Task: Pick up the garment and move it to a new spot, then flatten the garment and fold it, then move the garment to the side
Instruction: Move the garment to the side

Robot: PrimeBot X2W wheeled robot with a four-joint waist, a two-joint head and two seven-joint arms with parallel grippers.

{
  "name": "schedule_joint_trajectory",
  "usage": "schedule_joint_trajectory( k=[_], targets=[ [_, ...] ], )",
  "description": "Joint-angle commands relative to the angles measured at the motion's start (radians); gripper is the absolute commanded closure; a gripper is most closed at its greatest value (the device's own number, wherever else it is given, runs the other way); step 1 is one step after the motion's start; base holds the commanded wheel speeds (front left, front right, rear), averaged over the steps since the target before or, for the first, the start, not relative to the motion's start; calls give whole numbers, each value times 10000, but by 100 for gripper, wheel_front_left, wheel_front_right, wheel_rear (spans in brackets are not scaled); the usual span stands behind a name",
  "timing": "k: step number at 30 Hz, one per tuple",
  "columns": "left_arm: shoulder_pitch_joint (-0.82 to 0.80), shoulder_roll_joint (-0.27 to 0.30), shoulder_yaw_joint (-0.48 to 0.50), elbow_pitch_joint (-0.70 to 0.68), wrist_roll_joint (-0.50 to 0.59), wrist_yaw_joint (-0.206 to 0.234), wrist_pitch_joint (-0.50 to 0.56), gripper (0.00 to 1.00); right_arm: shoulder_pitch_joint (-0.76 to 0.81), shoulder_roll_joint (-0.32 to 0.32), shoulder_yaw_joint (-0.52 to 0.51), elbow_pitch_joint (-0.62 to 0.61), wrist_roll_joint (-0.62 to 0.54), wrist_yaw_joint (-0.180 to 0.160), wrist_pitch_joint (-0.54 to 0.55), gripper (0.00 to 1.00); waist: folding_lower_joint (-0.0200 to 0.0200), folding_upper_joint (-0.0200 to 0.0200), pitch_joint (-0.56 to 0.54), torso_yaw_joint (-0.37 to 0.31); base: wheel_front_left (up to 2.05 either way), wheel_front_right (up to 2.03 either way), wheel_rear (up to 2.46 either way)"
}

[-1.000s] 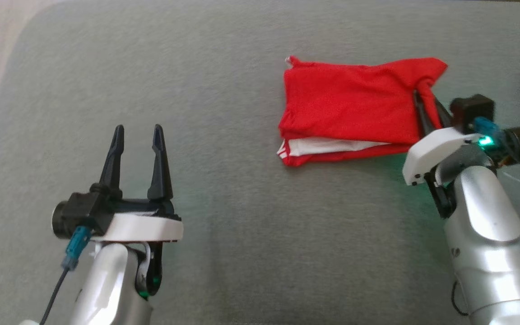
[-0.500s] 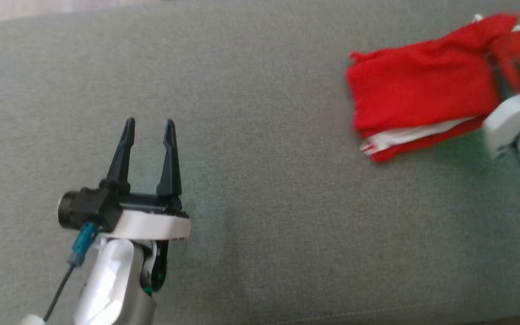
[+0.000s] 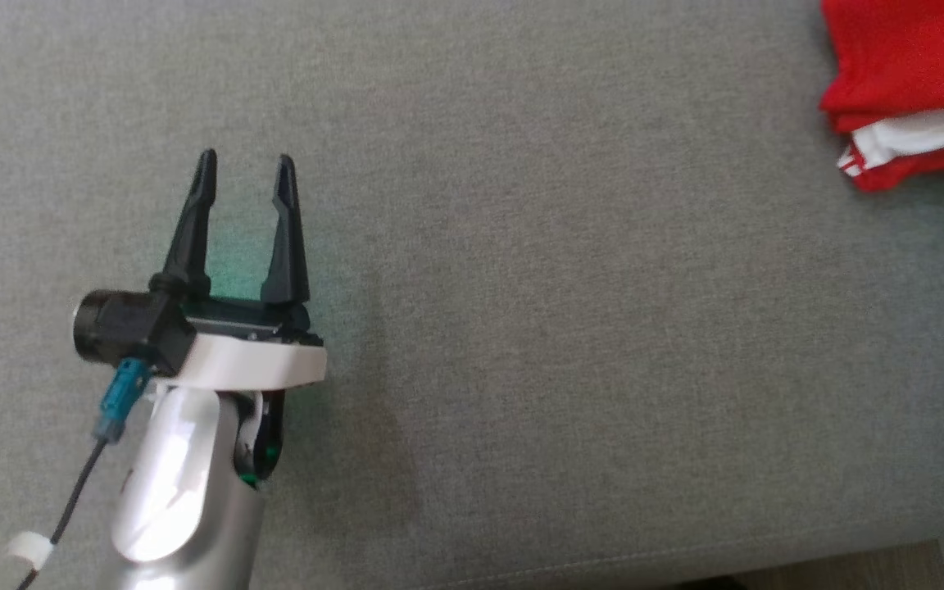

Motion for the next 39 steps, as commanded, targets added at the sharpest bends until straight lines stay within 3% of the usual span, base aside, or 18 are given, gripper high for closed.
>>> schedule_joint_trajectory(
  k=[1, 19, 20, 21, 28, 39],
  targets=[
    [-287, 180, 342, -319, 66, -25, -51, 0, -274, -412, -115, -245, -60, 65, -38, 100, -1, 0, 153, 39, 0, 0, 0],
    [-389, 178, 688, -176, 255, -211, -51, 0, -51, 98, -1564, -402, -875, 65, 86, 100, -1, 0, 368, -7, 0, 0, 0],
    [-374, 171, 696, -146, 252, -216, -51, 0, 18, 96, -1580, -470, -939, 65, 92, 60, -1, 0, 319, 13, 0, 0, 0],
    [-359, 162, 706, -119, 240, -220, -51, 0, 66, 135, -1684, -511, -943, 65, 145, 0, -1, 0, 258, 38, 0, 0, 0],
    [-154, 88, 867, -91, 106, -164, -51, 0, 374, 919, -1609, -1492, -979, 65, -9, 0, -1, 0, -484, 228, 0, 0, 0],
    [665, 36, 1103, 26, -49, 134, -51, 0, 1456, 3815, -132, -3434, 189, 65, -1087, 0, -1, 0, -2061, 467, 0, 0, 0]
  ],
)
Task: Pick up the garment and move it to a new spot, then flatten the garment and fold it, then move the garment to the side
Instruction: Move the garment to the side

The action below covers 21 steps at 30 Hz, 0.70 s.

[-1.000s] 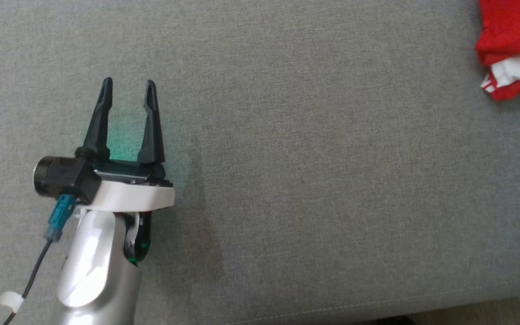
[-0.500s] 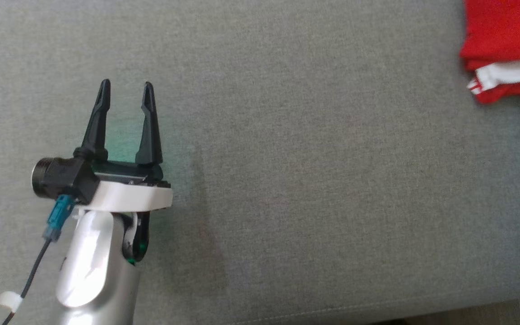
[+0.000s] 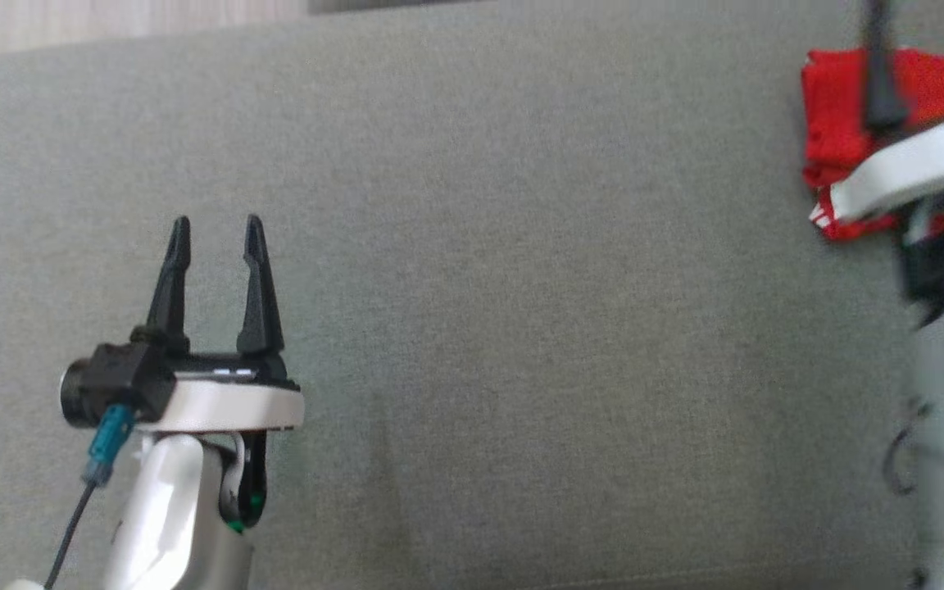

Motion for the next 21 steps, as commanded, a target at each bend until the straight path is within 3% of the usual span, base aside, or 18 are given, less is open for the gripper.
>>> schedule_joint_trajectory(
  k=[1, 3, 8, 15, 21],
  targets=[
    [-14, 80, 380, -304, -28, 53, -51, 0, 364, 547, 321, -531, 278, 65, -329, 0, 2, 0, -486, 167, 0, 0, 0],
    [192, 76, 397, -360, -36, 109, -51, 0, 898, 1107, 525, -588, 697, 65, -808, 0, 2, 0, -747, 290, 0, 0, 0],
    [504, 71, 464, -488, -131, 229, -51, 0, 1734, 1422, 699, -415, 931, 65, -1625, 0, 2, 0, -1048, 458, 0, 0, 0],
    [990, 67, 346, -716, -459, 414, -51, 0, 3129, 1477, 1001, 256, 2283, 65, -2565, 0, 2, 0, -1300, 671, 0, 0, 0],
    [1226, 66, 185, -753, -502, 551, -51, 0, 3323, 1479, 1245, 593, 2428, 65, -2788, 0, 2, 0, -1386, 667, 0, 0, 0]
  ],
)
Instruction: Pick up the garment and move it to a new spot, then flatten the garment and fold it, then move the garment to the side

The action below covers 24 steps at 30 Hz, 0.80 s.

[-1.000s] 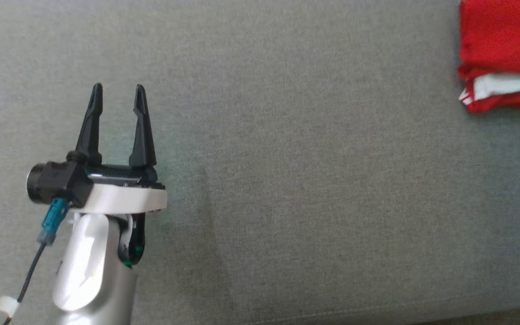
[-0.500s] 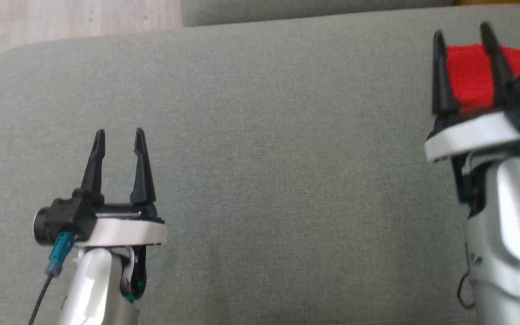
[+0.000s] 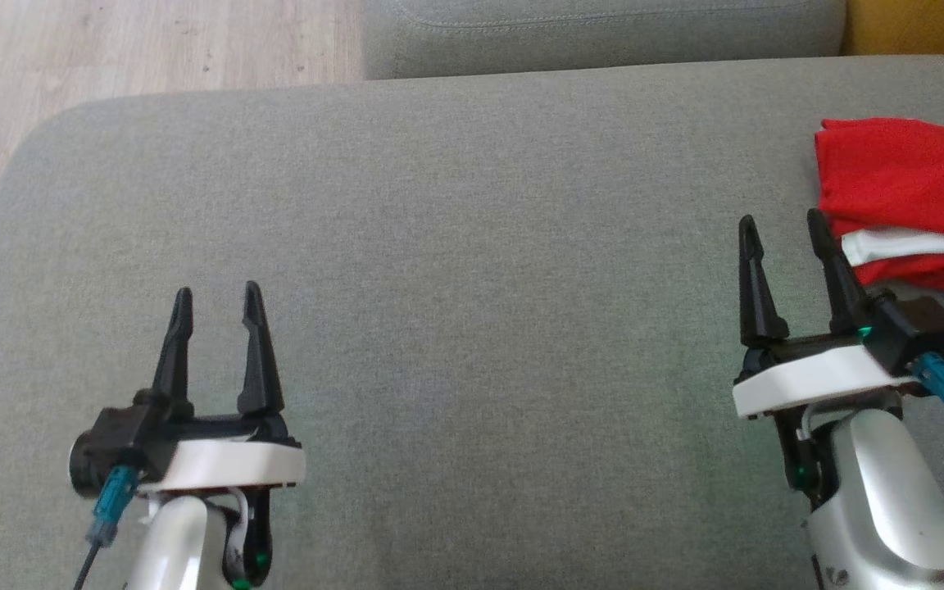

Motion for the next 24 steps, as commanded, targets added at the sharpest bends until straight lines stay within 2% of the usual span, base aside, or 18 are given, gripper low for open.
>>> schedule_joint_trajectory(
  k=[1, 15, 24],
  targets=[
    [-189, 77, 290, -384, 12, 120, -51, 0, -314, 51, 295, -240, -3, 65, -115, 0, 1, -1, -24, -12, 0, 0, 0],
    [-59, 76, 358, -436, -62, 297, -51, 0, -234, 52, 524, 5, 211, 65, -226, 0, 1, -1, -153, -142, 0, 0, 0],
    [88, 76, 449, -330, -617, 384, -51, 0, -150, 52, 612, 104, 319, 65, -257, 0, 1, -1, -267, -173, 0, 0, 0]
  ],
)
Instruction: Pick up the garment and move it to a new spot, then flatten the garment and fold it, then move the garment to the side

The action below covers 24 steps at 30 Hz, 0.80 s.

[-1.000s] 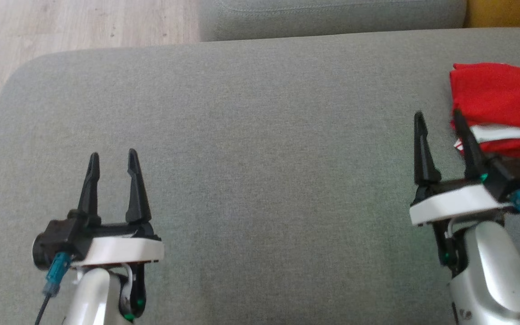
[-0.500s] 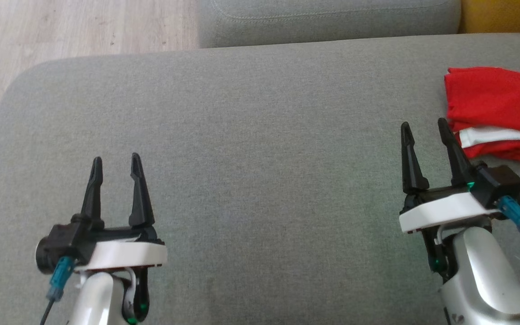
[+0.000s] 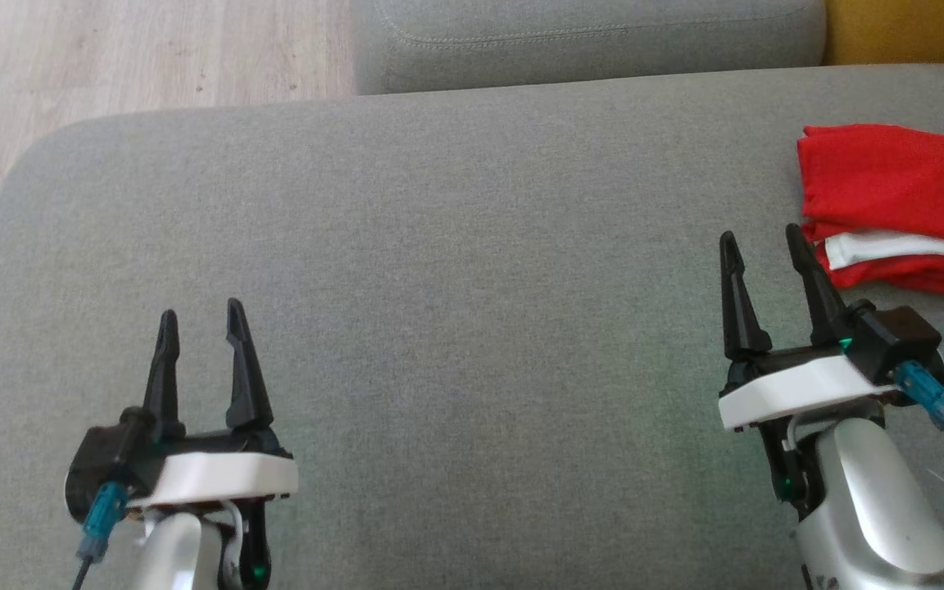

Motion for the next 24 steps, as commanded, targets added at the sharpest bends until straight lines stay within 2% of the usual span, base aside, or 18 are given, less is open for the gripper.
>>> schedule_joint_trajectory(
  k=[1, 9, 17, 18, 24],
  targets=[
    [-232, 72, 422, -241, -149, 21, -51, 0, -195, 43, 276, -291, 114, 65, -121, 0, 0, 0, -21, -7, 0, 0, 0],
    [-193, 72, 501, -282, -426, -145, -51, 0, -217, 43, 308, -324, 125, 65, -128, 0, 0, 0, -32, -24, 0, 0, 0],
    [-157, 72, 805, -356, -843, 128, -51, 0, -230, 43, 354, -305, 263, 65, -66, 0, 0, 0, -4, -32, 0, 0, 0],
    [74, 2, 414, -39, -849, 123, 1, 100, 26, 2, 111, -3, 216, 0, -10, 100, 0, 0, -4, -33, 0, 0, 0],
    [149, -6, 425, 386, -1161, 86, 119, 100, 235, 35, 73, 338, 582, 0, 103, 100, 0, 0, -22, -30, 0, 0, 0]
  ],
)
